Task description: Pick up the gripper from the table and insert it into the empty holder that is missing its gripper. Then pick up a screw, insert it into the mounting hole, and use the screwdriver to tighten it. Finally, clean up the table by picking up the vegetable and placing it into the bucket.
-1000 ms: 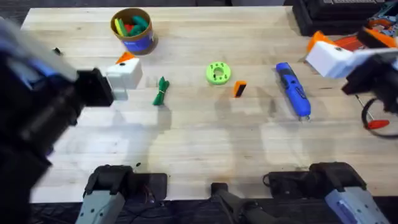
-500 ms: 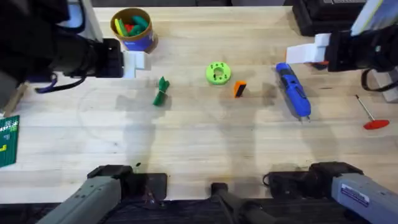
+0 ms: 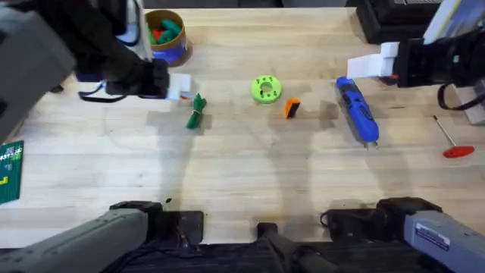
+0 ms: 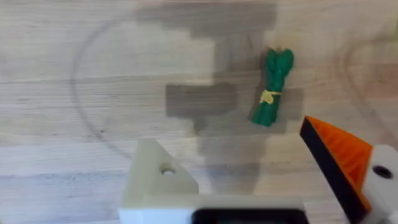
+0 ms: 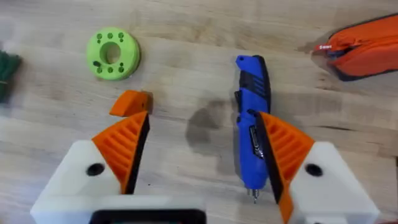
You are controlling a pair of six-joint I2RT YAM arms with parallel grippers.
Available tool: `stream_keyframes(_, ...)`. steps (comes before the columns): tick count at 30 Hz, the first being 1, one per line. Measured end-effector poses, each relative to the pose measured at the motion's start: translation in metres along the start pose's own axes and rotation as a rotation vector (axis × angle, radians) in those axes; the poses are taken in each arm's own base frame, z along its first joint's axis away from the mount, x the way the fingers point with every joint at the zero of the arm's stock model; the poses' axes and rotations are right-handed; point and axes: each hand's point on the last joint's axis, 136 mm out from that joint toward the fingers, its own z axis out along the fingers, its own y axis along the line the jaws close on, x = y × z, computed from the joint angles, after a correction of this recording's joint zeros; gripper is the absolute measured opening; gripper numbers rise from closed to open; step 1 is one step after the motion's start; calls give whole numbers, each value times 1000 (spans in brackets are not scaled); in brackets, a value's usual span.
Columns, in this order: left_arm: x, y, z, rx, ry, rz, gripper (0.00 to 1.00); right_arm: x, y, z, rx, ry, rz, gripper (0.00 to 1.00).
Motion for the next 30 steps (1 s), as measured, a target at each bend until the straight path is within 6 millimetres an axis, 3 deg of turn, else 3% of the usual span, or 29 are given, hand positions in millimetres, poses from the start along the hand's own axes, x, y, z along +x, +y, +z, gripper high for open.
stream_keyframes(10, 17, -37, 43, 30, 172, 129, 986, 0, 0, 0, 0, 1, -3, 980)
stream_keyframes(18, 3, -43, 73, 40, 165, 159, 986, 0, 0, 0, 0, 1, -3, 980)
stream_keyframes(25, 15, -46, 99, 70, 255, 237, 994, 0, 0, 0, 0, 1, -3, 980)
stream_keyframes(28, 17, -45, 107, 73, 273, 244, 943, 0, 0, 0, 0, 1, -2, 980)
stream_keyframes(30, 18, -45, 108, 73, 278, 245, 815, 0, 0, 0, 0, 2, -2, 980)
